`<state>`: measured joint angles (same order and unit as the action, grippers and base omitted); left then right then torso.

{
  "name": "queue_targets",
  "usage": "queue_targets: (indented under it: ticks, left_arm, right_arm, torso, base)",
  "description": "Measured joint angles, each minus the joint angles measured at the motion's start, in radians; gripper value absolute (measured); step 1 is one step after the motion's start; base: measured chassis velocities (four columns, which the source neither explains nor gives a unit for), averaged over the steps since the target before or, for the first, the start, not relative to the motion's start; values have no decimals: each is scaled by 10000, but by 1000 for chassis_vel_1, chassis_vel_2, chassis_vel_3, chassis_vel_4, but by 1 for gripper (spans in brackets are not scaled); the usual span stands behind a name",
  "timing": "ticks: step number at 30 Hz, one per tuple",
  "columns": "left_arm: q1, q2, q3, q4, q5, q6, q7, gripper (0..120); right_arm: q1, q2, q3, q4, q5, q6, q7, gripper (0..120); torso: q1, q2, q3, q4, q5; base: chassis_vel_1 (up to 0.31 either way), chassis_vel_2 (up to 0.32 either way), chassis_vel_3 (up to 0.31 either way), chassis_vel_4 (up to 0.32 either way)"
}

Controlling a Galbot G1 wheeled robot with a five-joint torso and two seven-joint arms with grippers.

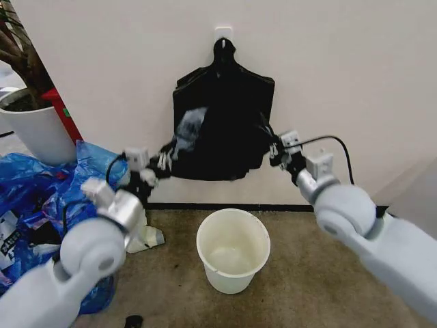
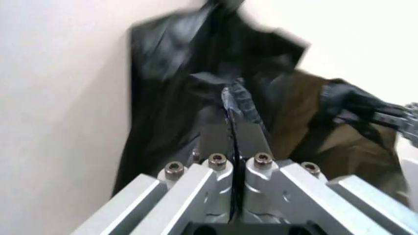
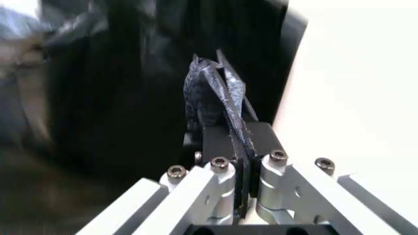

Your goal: Place the garbage bag over the trash bin.

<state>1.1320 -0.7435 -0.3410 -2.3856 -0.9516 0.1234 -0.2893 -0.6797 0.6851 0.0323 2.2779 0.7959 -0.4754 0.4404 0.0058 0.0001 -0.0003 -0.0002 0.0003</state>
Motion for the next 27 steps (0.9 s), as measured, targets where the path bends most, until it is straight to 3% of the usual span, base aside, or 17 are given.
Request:
queue_targets:
  ticks: [6, 11, 17, 22, 27]
  left_arm:
    - [-1145, 632, 32, -486, -927, 174, -36, 0]
    - [-1918, 1216, 21, -966, -2412, 191, -110, 0]
    - [-2133, 1249, 332, -1200, -3096, 308, -233, 0]
    - [-2135, 1187, 623, -1200, -3198, 380, -200, 0]
    - [-2038, 999, 952, -1175, -3467, 418, -289, 0]
  right_arm:
    - [418, -461, 701, 1053, 1689, -212, 180, 0]
    - [-561, -904, 2426, 1927, 2994, -231, -142, 0]
    - [-1403, -1005, 3893, 2300, 3972, -481, -121, 0]
    - [-1611, -1005, 4275, 2300, 4938, -864, 13, 0]
    - [-1679, -735, 3905, 2283, 5216, -1266, 266, 0]
  torso:
    - [0, 0, 2, -1, -4]
    - [1, 0, 2, -4, -1]
    - [1, 0, 2, -1, -2]
    - [1, 0, 3, -1, -3]
    - [2, 0, 3, -1, -2]
  base:
    - [0, 0, 0, 0]
    - [0, 0, 0, 0]
    - [0, 0, 0, 0]
    - [0, 0, 0, 0]
    - [0, 0, 0, 0]
